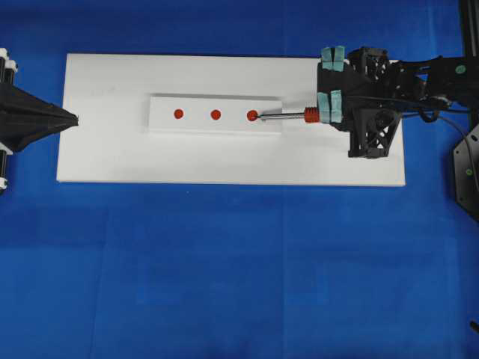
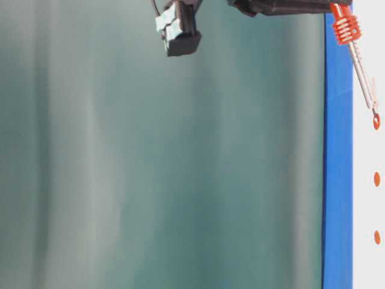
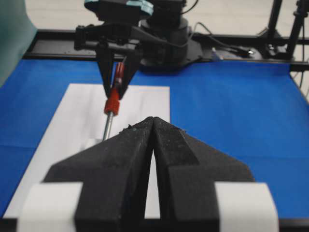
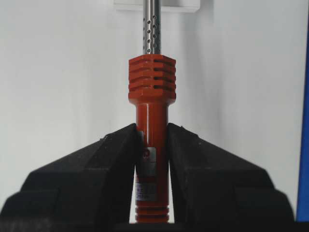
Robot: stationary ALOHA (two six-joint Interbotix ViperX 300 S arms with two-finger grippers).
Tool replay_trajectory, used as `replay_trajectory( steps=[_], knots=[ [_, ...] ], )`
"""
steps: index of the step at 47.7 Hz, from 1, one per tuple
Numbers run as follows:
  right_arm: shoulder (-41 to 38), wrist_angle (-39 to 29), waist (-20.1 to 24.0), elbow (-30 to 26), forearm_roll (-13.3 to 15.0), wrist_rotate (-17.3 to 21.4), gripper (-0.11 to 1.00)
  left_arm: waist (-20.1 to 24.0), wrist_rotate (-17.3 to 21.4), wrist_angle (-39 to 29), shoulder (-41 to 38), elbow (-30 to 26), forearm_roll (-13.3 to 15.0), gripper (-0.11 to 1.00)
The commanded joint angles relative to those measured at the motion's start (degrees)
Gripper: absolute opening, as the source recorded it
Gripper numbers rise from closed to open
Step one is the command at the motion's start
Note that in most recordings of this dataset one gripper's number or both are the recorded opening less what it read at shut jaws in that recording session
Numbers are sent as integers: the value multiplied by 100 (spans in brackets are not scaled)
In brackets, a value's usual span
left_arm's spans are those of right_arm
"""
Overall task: Touch the tip of the soldering iron to the mark.
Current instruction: 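Lower the iron tip with the right gripper onto the rightmost red dot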
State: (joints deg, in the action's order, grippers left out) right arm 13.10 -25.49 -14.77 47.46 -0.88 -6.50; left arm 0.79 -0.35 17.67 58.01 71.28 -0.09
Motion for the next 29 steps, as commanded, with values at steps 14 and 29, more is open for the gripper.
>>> replay_trajectory(
  steps=[14,29],
  knots=[
    [-18,62,-44,-35,-9,9,6,-9,0,53,-26,-53,-9,0],
    [-18,70,-44,-35,-9,9,6,-9,0,53,-26,-62,-9,0]
  ],
)
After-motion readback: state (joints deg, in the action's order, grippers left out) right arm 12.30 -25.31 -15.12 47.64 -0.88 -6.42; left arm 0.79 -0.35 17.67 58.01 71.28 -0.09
